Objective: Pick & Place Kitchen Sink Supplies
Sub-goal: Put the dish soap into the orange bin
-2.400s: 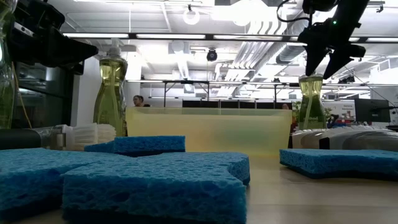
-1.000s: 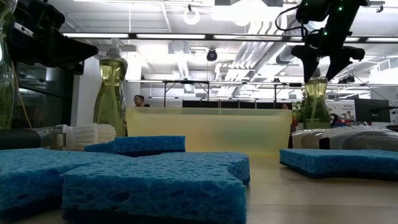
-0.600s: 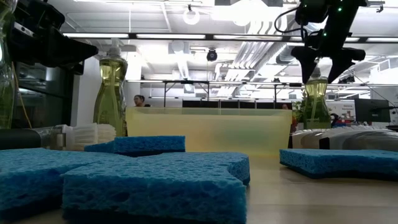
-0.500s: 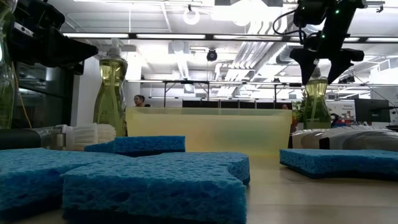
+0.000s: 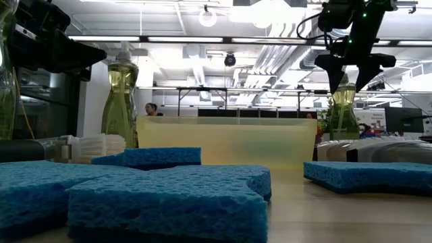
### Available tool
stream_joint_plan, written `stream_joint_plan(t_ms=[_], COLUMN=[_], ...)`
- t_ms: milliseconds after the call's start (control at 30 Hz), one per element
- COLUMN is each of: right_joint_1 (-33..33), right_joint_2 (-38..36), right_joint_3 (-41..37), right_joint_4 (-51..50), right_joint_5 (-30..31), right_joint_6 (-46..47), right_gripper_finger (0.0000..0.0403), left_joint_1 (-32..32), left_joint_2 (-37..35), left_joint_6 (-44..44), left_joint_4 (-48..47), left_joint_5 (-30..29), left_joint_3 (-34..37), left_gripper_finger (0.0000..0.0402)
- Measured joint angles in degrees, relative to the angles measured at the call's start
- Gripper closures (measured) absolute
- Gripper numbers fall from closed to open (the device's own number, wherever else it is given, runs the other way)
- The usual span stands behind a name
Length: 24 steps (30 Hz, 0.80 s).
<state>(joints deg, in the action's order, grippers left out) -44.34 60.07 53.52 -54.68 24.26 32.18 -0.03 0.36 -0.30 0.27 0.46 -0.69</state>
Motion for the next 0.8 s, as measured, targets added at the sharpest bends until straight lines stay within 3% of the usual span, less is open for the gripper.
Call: stream_joint_plan(t_ms=[367, 800], right_joint_1=[0.0, 0.9], right_joint_2=[0.0, 0.0], right_joint_3=[0.0, 0.0], right_joint_4=[-0.8, -0.6], right_joint_5=[-0.5, -0.4], right_joint_6=[0.8, 0.2], right_gripper_finger=[0.0123, 0.013], left_joint_1=[0.0, 0.0], left_joint_2=[0.0, 0.0], left_joint_6=[0.0, 0.0], left_joint_4=[0.0, 0.0], left_joint_5=[0.0, 0.0], left_joint_3=[0.0, 0.0], left_gripper_finger=[0.0401, 0.0401])
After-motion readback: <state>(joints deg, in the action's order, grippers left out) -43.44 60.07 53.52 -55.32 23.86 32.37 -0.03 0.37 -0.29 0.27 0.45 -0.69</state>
